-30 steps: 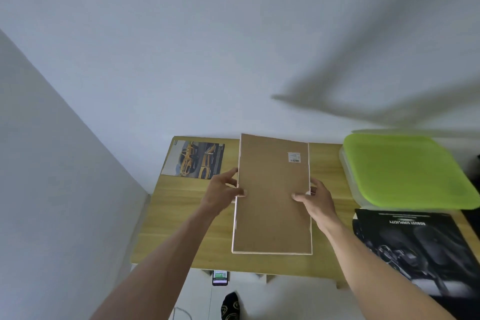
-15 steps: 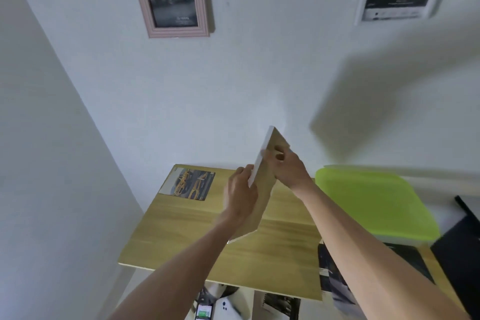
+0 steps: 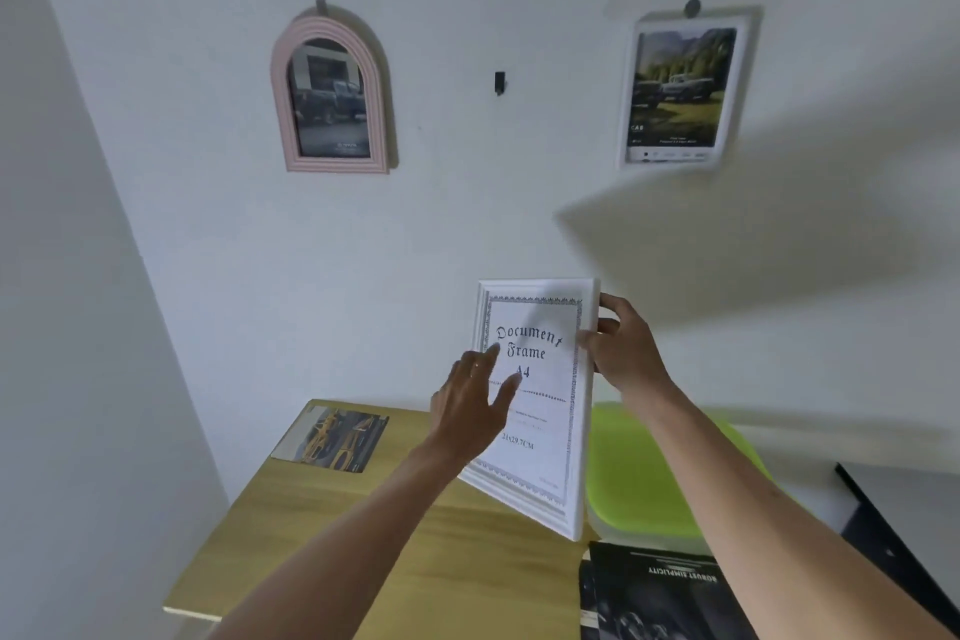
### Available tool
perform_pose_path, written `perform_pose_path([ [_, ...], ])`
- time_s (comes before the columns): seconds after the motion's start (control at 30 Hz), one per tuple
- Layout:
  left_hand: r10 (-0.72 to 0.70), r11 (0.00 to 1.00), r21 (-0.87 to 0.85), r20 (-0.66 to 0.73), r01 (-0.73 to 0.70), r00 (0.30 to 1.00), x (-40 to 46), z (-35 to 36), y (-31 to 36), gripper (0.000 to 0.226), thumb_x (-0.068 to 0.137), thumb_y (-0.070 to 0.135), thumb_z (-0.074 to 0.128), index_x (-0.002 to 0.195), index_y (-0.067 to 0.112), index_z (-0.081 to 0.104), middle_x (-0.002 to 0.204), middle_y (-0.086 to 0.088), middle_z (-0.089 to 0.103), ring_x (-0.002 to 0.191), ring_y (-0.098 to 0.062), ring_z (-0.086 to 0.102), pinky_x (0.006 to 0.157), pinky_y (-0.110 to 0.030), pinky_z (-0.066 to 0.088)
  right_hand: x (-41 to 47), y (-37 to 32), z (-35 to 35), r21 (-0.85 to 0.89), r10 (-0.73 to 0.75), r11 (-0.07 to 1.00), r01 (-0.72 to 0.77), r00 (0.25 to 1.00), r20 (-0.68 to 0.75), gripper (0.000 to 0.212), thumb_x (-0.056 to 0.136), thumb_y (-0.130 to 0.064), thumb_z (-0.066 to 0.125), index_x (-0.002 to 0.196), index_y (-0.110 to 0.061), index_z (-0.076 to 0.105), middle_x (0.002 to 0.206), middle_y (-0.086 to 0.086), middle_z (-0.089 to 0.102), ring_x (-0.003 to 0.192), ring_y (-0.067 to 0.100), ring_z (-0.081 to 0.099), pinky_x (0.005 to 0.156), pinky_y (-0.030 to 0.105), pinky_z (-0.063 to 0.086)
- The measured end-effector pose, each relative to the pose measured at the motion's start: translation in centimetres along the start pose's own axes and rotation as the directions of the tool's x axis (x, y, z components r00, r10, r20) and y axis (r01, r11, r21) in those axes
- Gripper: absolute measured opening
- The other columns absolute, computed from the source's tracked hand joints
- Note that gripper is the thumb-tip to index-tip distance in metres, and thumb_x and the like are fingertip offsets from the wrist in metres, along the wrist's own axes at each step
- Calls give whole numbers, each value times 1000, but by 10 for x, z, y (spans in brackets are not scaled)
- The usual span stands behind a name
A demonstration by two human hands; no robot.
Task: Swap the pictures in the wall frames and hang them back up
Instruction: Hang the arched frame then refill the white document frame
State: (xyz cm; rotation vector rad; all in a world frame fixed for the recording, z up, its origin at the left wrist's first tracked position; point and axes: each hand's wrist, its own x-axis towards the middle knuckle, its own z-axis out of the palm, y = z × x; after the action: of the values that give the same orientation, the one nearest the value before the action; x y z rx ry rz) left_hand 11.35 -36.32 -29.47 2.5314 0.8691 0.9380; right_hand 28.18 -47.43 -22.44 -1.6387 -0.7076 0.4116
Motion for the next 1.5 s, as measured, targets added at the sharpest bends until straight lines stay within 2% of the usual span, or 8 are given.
perform_pose_path([
  [0.13, -189, 976, -103, 27, 191, 982, 39, -30, -7, 68, 101, 42, 42, 156, 16, 10, 147, -10, 29, 137, -28, 30, 101, -45, 40, 4, -22, -23, 44, -86, 995, 85, 996, 12, 47, 86, -2, 62, 117, -37, 59, 98, 2, 75, 92, 24, 72, 89, 49, 57],
  [0.23, -219, 949, -222, 45, 224, 975, 71, -55, -7, 50, 103, 26, 41, 150, 11, 31, 148, -11, 40, 132, -29, 44, 111, -42, 34, 12, -40, -33, 104, -124, 987, 125, 992, -8, 44, 89, 1, 60, 118, -33, 61, 89, -2, 76, 84, 22, 69, 81, 44, 54],
  [0.33, -197, 901, -390, 26, 191, 980, 98, -79, -7, 39, 98, 8, 43, 132, 19, 58, 121, -2, 68, 94, -28, 65, 90, -38, 50, 23, -61, -34, 127, -162, 978, 163, 987, -22, 42, 92, 0, 61, 120, -31, 62, 84, -6, 75, 80, 17, 65, 77, 40, 50],
  [0.4, -215, 824, -531, 29, 197, 976, 111, -93, -12, 34, 96, 12, 52, 120, 31, 66, 91, 2, 72, 72, -20, 62, 79, -40, 55, 32, -72, -32, 115, -185, 975, 188, 982, -35, 41, 93, -2, 61, 119, -33, 62, 87, -6, 74, 82, 16, 65, 76, 37, 48],
  [0.57, -188, 705, -674, 121, 220, 975, 149, -119, -29, 21, 94, 10, 59, 107, 22, 68, 82, -2, 64, 82, -20, 59, 83, -39, 54, 64, -98, -20, 21, -281, 959, 283, 958, -57, 44, 94, -8, 61, 118, -44, 61, 102, -1, 70, 91, 13, 67, 83, 36, 52],
  [0.7, -154, 697, -690, 121, 194, 981, 189, -130, -48, 20, 94, 9, 57, 111, 15, 64, 86, -4, 63, 86, -21, 60, 90, -46, 53, 101, -118, 1, -29, -334, 942, 333, 940, -65, 48, 94, -5, 60, 127, -39, 60, 95, -2, 72, 87, 13, 67, 84, 33, 51],
  [1.07, -122, 736, -672, -11, 83, 992, 301, -146, -82, 15, 95, 9, 56, 108, 14, 62, 88, 2, 63, 77, -14, 57, 72, -29, 48, 197, -157, 50, -121, -389, 920, 374, 907, -159, 61, 92, -12, 64, 142, -42, 45, 100, 1, 71, 96, 15, 67, 100, 45, 51],
  [1.5, -83, 715, -697, -3, 57, 997, 362, -121, -101, 16, 92, 9, 60, 105, 17, 63, 82, 6, 62, 73, -12, 56, 74, -35, 50, 240, -165, 65, -147, -376, 925, 350, 898, -228, 62, 95, -4, 57, 142, -43, 48, 100, -1, 73, 96, 13, 68, 75, 22, 46],
])
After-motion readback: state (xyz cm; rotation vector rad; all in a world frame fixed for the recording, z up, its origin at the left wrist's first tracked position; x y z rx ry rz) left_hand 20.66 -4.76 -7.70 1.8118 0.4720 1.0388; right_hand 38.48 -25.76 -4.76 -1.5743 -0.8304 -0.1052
